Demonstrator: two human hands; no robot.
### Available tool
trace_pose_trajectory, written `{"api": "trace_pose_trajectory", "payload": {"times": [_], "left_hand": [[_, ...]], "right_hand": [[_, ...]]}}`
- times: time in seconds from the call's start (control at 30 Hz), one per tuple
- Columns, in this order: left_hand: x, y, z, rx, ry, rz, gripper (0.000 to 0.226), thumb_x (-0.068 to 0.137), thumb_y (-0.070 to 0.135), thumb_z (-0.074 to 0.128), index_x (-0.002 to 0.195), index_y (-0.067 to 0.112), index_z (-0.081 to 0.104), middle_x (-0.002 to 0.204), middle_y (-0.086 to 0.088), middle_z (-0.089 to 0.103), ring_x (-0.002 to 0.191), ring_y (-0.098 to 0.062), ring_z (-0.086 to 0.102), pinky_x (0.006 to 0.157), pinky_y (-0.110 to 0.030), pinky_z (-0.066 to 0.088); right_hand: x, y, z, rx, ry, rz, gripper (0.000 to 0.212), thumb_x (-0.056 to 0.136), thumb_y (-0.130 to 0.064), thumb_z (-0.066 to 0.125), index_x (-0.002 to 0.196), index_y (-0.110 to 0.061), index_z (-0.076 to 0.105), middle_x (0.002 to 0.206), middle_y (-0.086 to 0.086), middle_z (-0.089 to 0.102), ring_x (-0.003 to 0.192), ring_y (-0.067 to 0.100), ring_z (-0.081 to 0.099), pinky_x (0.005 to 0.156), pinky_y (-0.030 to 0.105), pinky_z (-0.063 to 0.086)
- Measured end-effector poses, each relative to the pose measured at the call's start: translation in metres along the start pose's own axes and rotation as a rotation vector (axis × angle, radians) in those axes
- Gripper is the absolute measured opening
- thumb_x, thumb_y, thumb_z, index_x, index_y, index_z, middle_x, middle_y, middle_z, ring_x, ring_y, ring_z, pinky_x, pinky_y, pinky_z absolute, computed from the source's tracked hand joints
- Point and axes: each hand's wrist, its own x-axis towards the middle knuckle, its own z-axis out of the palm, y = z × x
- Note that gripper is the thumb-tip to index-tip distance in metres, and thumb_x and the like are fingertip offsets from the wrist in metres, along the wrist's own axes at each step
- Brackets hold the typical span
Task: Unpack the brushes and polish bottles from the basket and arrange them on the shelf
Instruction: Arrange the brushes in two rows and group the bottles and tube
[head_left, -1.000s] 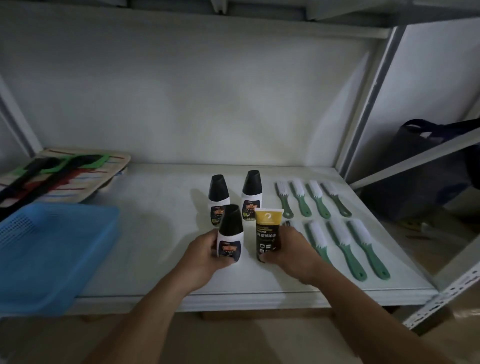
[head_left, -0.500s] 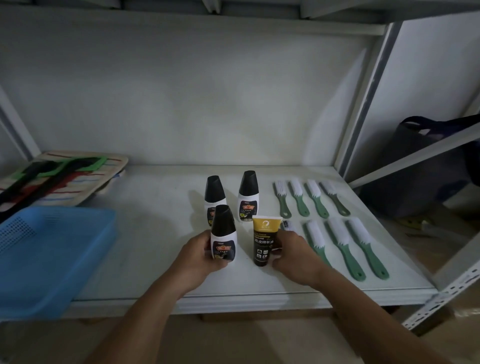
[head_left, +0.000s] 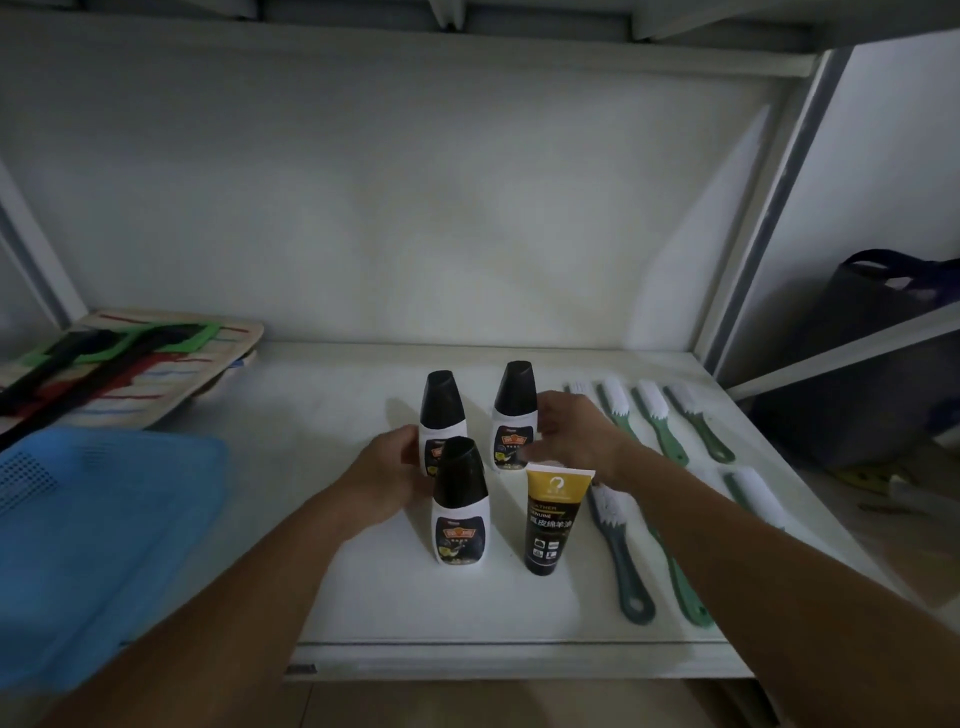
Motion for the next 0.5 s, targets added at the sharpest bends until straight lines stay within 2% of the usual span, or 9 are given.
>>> {"api": "trace_pose_trajectory", "payload": {"times": [0.1,0.2,0.27,0.3,0.4,0.5], "left_hand": [[0.007,0.011,0.004,-0.032,-0.053,0.059,0.008,0.075,0.022,0.068,0.075,0.027,0.073,0.08,0.004,0.076,0.086,-0.025,0.07,0.092,-0.049,0.054],[0.01,0.018,0.005,-0.056,-0.156,0.117,0.02,0.074,0.031,0.061,0.082,0.017,0.073,0.087,-0.006,0.075,0.091,-0.033,0.069,0.098,-0.057,0.05],[0.013,0.021,0.006,-0.114,-0.203,0.108,0.039,0.075,0.035,0.06,0.094,0.003,0.07,0.096,-0.018,0.072,0.097,-0.039,0.066,0.102,-0.058,0.045],[0.014,0.023,0.008,-0.161,-0.228,0.082,0.042,0.077,0.035,0.058,0.096,-0.001,0.068,0.097,-0.019,0.07,0.097,-0.037,0.064,0.102,-0.056,0.044],[0.017,0.024,0.012,-0.208,-0.236,0.043,0.031,0.083,0.028,0.052,0.097,0.005,0.068,0.096,-0.019,0.068,0.097,-0.036,0.063,0.099,-0.05,0.045],[0.018,0.019,0.012,-0.174,-0.201,0.077,0.027,0.076,0.029,0.055,0.092,0.013,0.07,0.096,-0.014,0.072,0.099,-0.038,0.065,0.105,-0.056,0.044]], "right_hand": [[0.009,-0.005,0.008,-0.057,-0.027,-0.013,0.038,0.064,-0.001,0.082,0.1,-0.009,0.071,0.093,0.007,0.077,0.087,0.022,0.074,0.088,0.044,0.058],[0.011,-0.002,0.006,-0.08,-0.031,-0.011,0.03,0.067,-0.002,0.082,0.095,-0.008,0.074,0.091,0.006,0.078,0.086,0.021,0.074,0.086,0.041,0.058],[0.01,0.001,-0.001,-0.081,-0.02,0.0,0.031,0.068,-0.002,0.082,0.097,-0.008,0.073,0.093,0.005,0.078,0.087,0.019,0.073,0.086,0.039,0.057],[0.009,0.003,-0.005,-0.074,-0.01,0.013,0.032,0.068,-0.001,0.082,0.098,-0.008,0.073,0.094,0.006,0.077,0.087,0.019,0.073,0.087,0.039,0.057],[0.005,0.009,-0.011,-0.08,-0.003,0.039,0.033,0.066,-0.001,0.082,0.098,-0.008,0.073,0.093,0.005,0.078,0.086,0.019,0.073,0.085,0.038,0.058],[0.003,0.011,-0.011,-0.091,0.006,0.044,0.033,0.066,-0.002,0.082,0.097,-0.009,0.073,0.091,0.005,0.078,0.084,0.019,0.073,0.082,0.037,0.059]]}}
